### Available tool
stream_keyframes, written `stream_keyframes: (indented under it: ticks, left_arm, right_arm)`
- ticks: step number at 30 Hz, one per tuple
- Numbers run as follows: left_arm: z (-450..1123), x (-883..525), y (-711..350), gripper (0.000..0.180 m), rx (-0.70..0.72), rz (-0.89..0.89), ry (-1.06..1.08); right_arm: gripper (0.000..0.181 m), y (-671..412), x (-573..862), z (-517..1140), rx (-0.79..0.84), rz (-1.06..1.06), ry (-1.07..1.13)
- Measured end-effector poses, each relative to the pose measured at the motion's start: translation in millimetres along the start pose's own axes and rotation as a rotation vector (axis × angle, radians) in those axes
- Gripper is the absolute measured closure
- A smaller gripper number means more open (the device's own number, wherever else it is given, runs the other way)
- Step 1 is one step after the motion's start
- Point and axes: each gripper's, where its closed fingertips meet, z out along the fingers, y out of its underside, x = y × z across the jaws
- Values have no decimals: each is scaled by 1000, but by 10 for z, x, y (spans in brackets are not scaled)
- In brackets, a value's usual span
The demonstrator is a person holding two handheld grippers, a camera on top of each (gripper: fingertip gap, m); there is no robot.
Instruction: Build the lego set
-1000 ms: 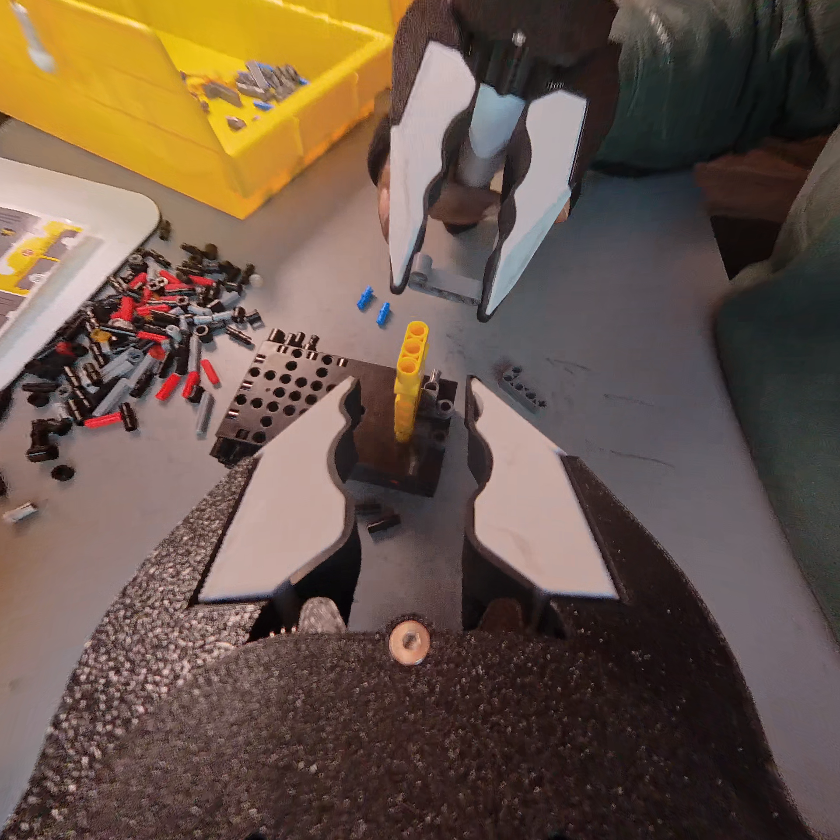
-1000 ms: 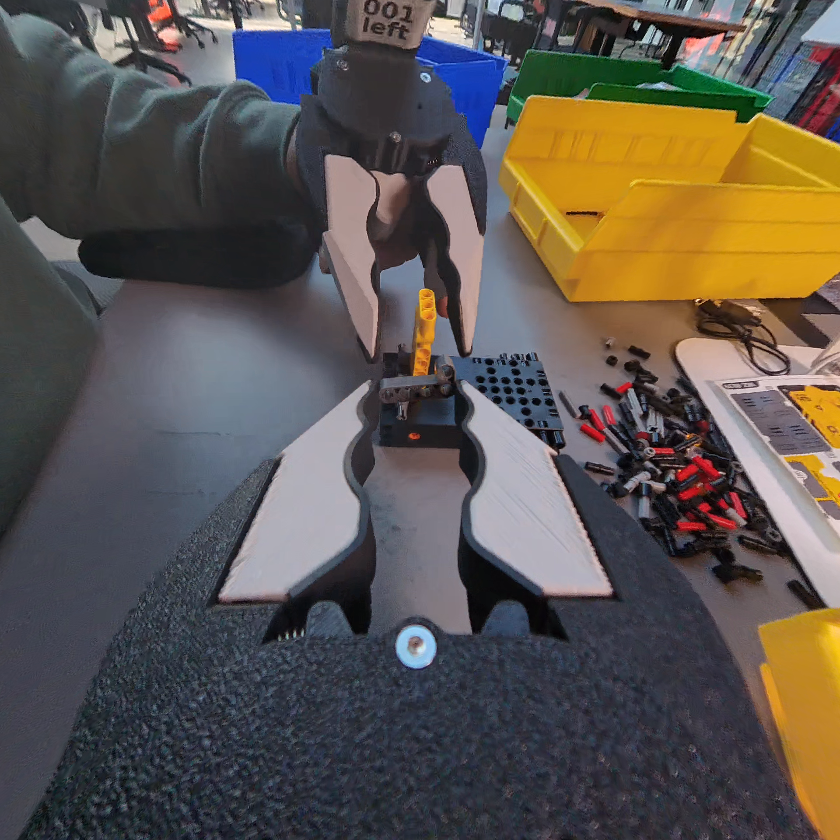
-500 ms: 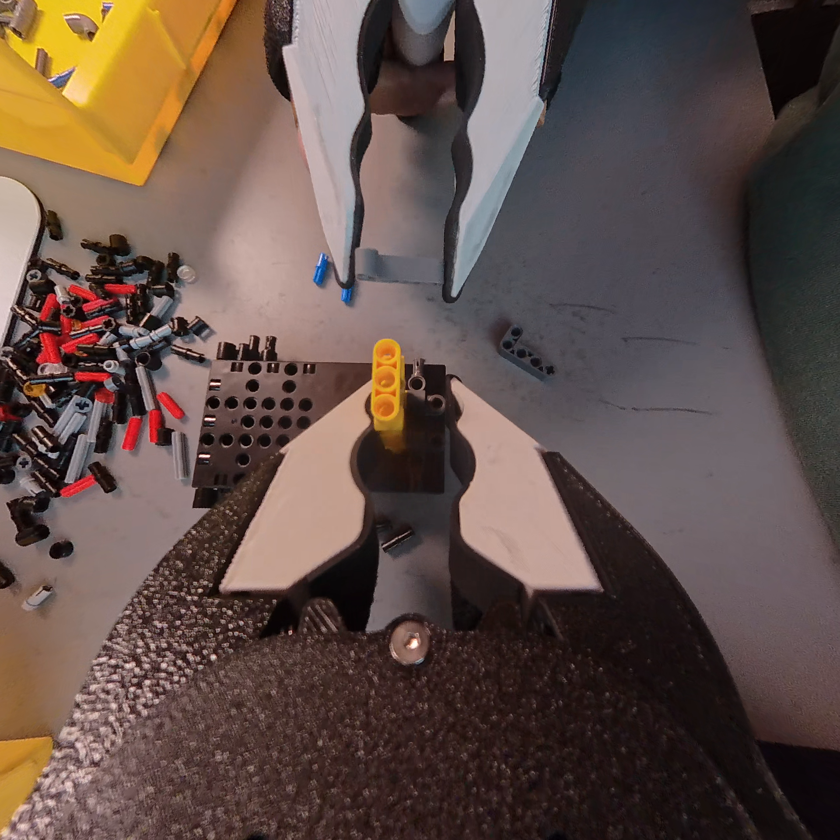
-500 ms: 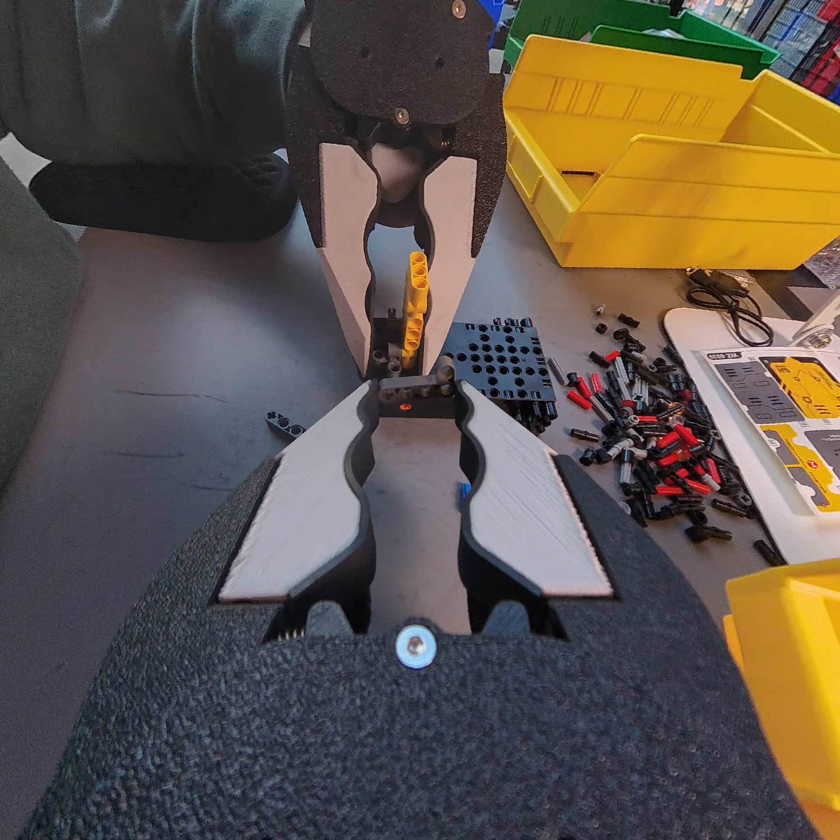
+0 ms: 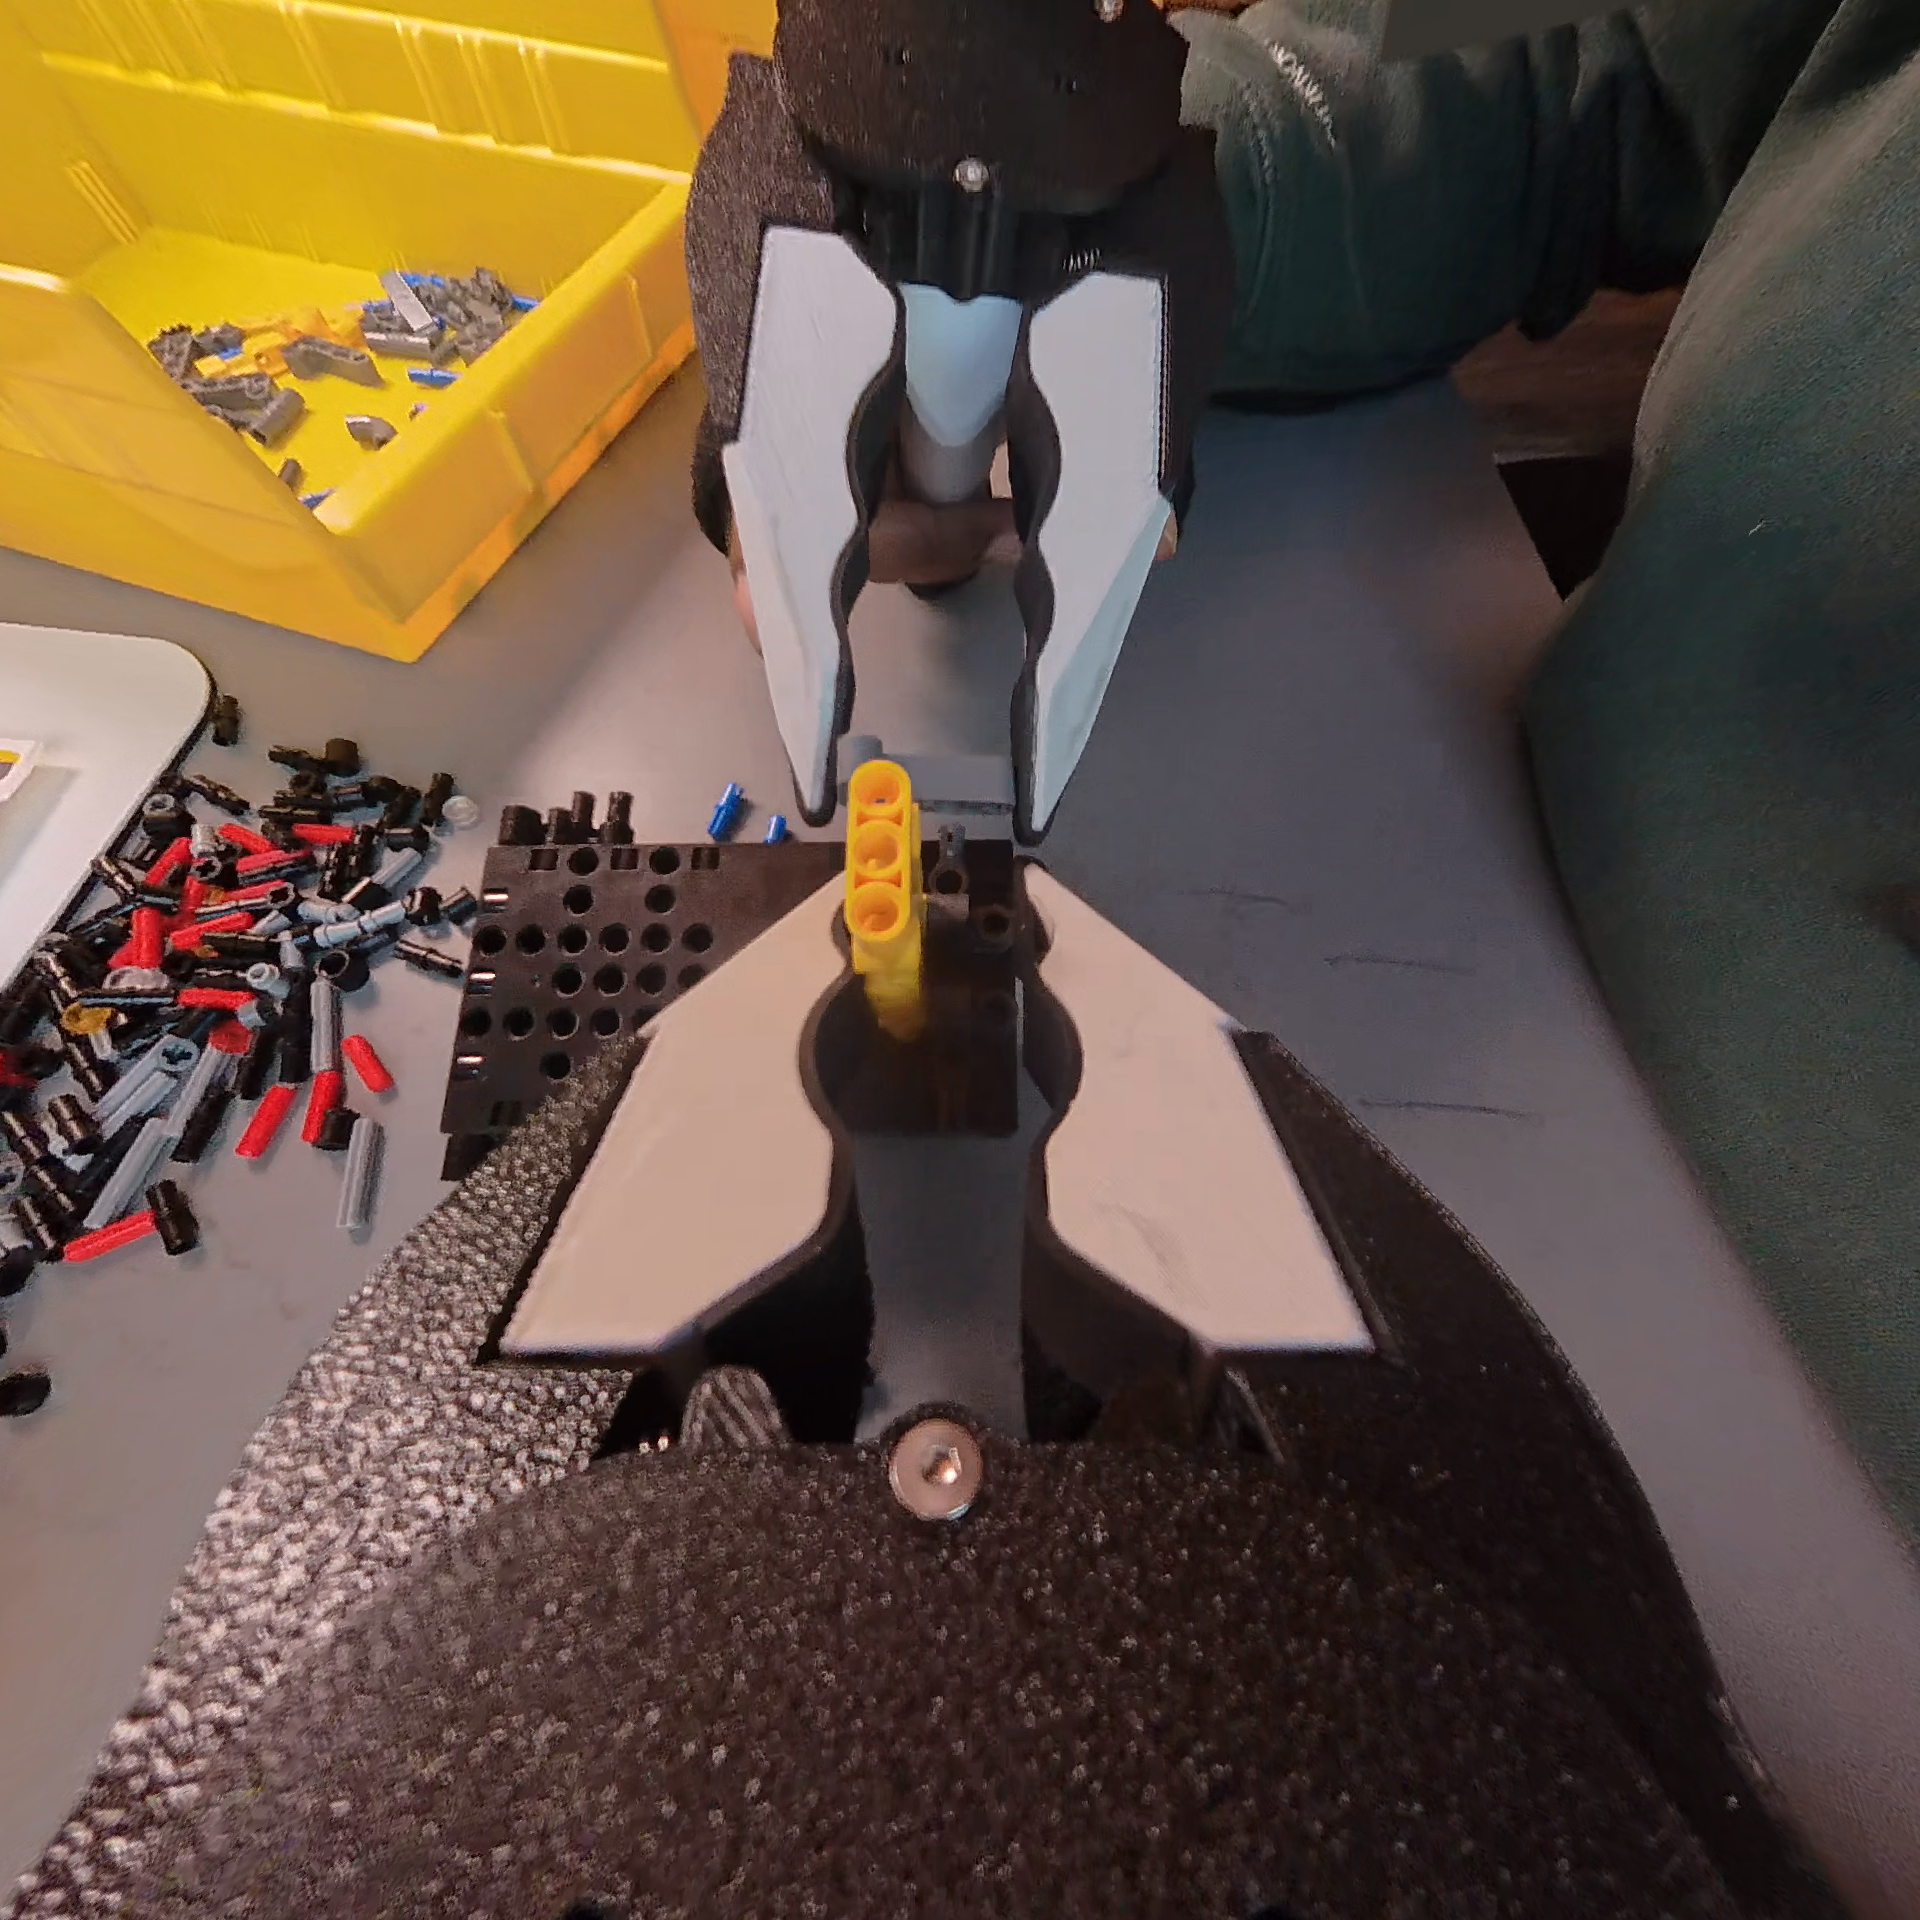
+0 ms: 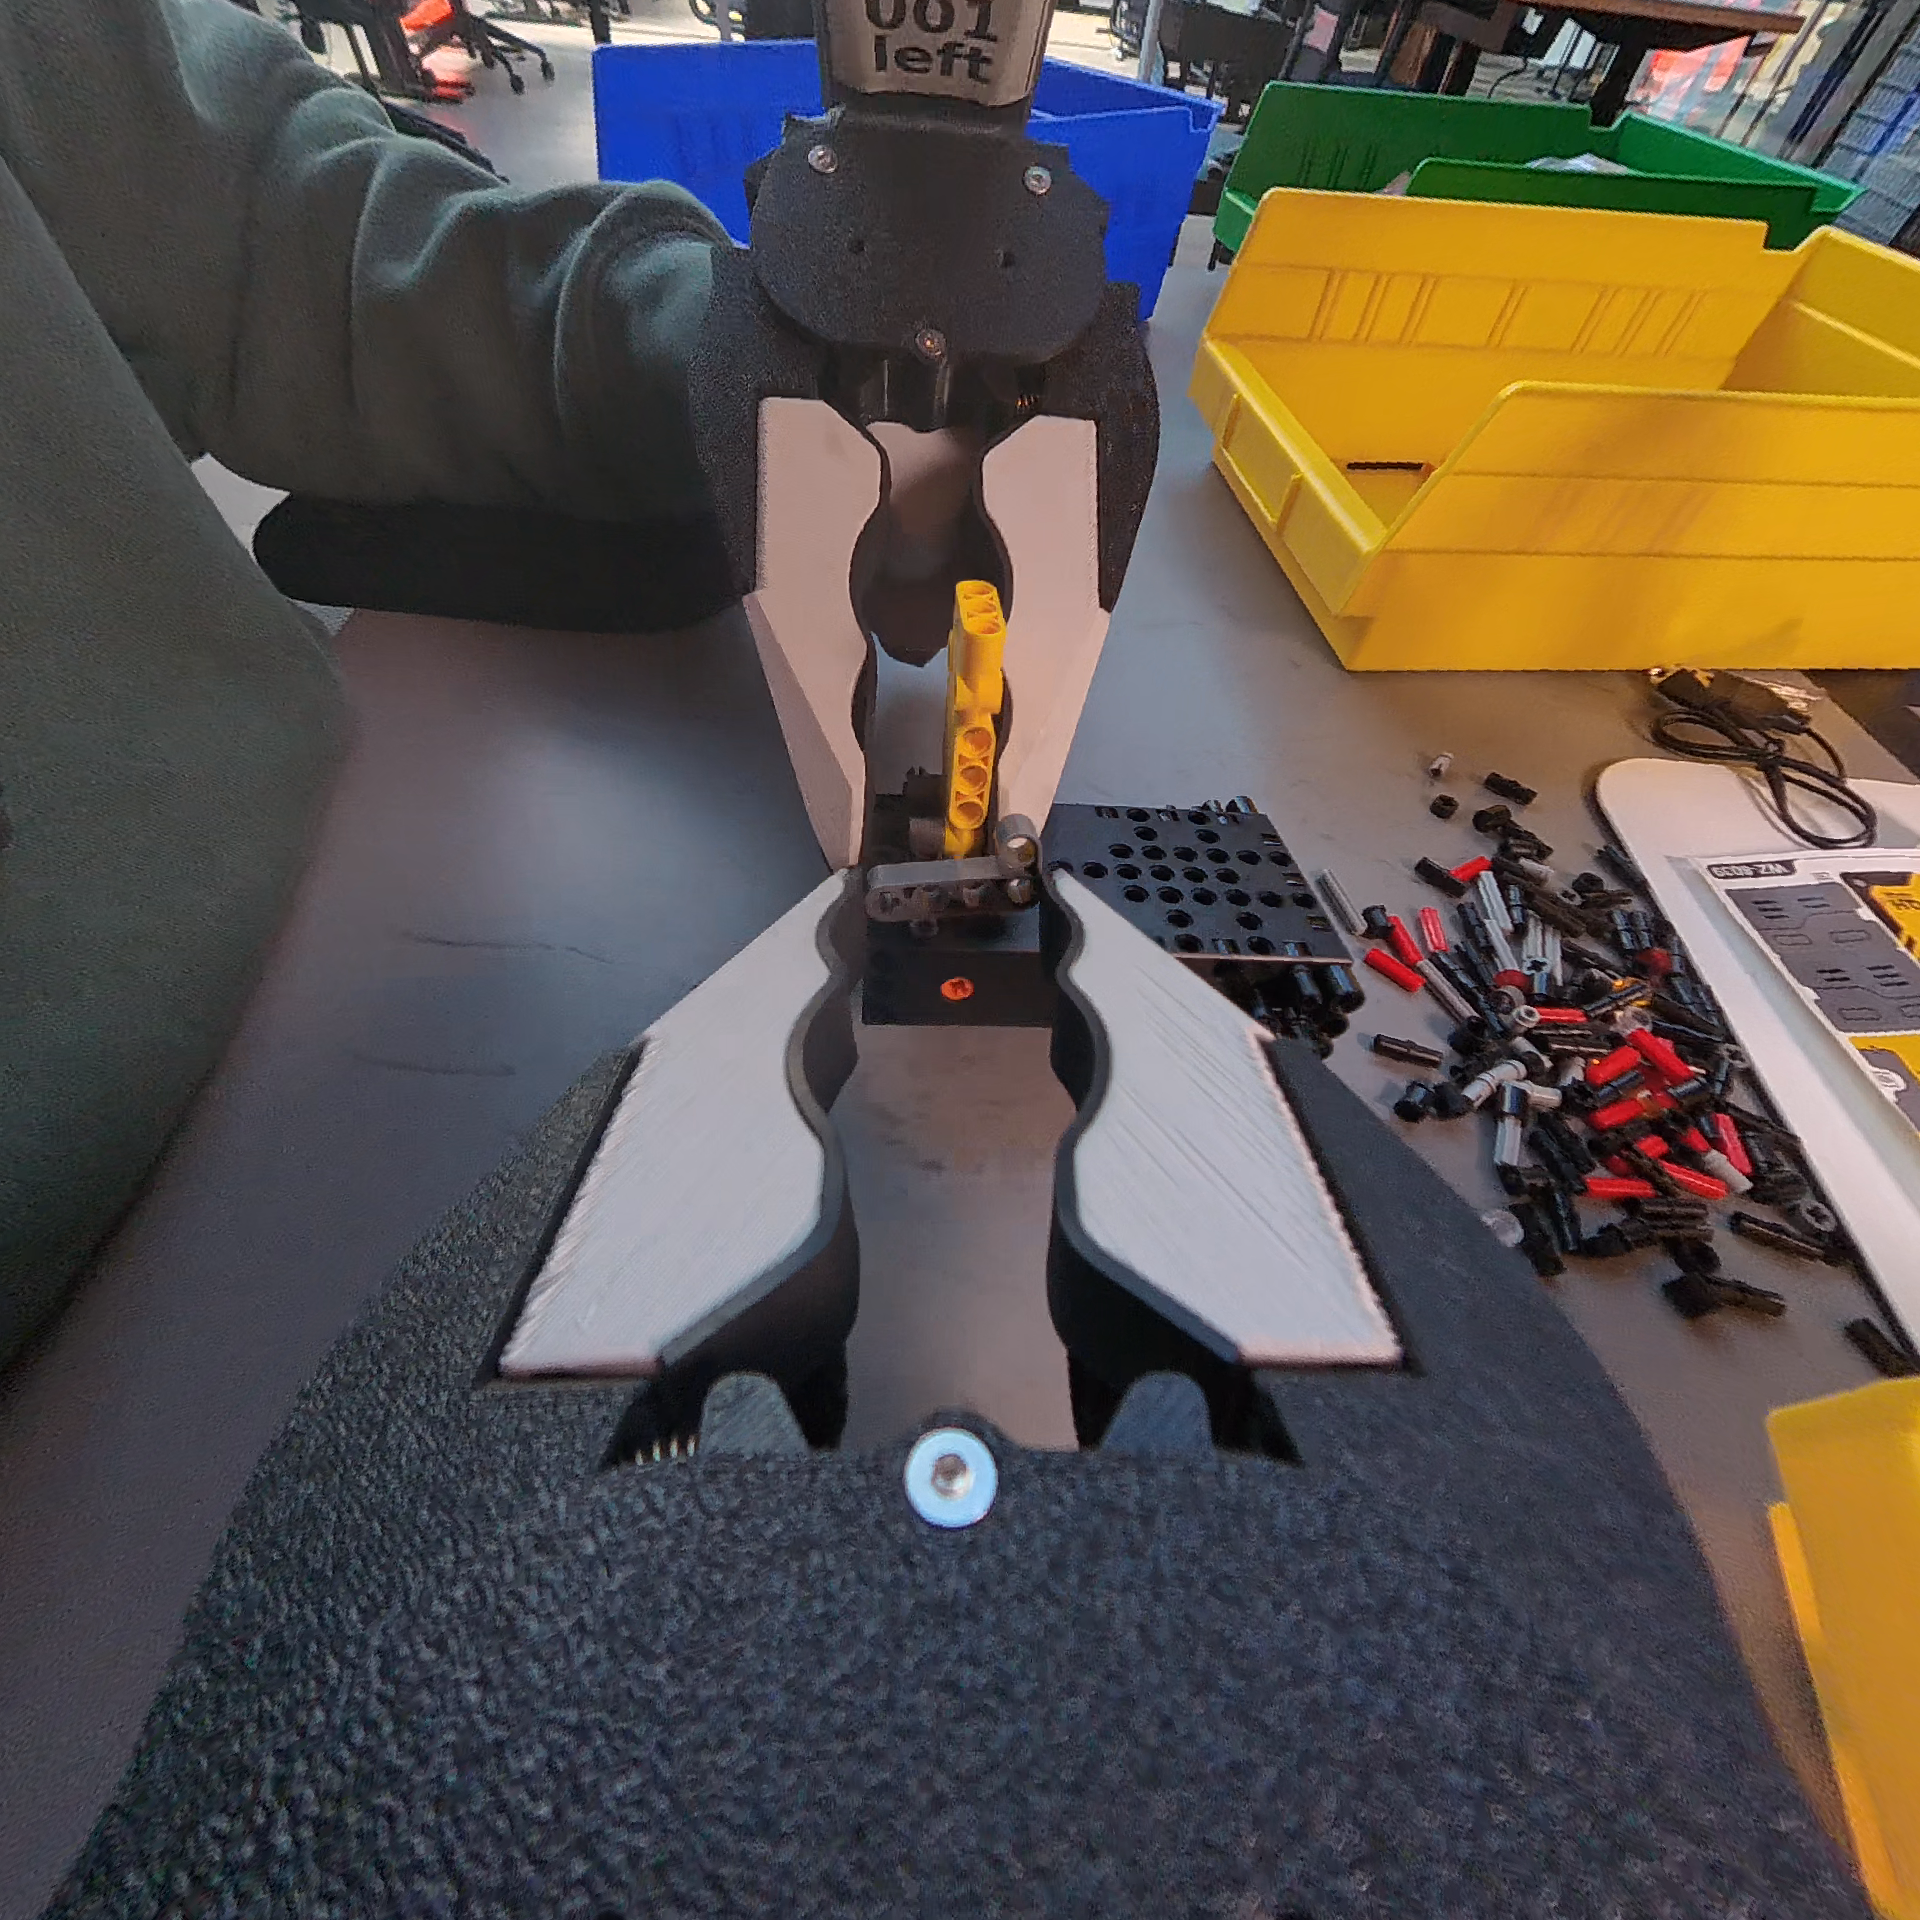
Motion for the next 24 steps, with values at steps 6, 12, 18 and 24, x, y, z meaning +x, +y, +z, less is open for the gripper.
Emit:
stream_keyframes:
  ticks: [6, 12, 18, 24]
  left_arm:
    - [-20, 1, -47, 157, 68, -4, -3]
    - [-7, 2, 17, 157, 52, -9, 11]
    - [38, 13, 181, 156, -53, 32, -3]
    - [-112, -1, 30, 150, 44, -10, 8]
  right_arm:
    - [149, 3, 9, 13, -6, 24, 2]
    - [149, 51, 20, 46, -42, 35, 1]
    - [149, 173, 3, 122, -137, 46, -25]
    - [149, 312, -19, 4, -194, -15, -51]
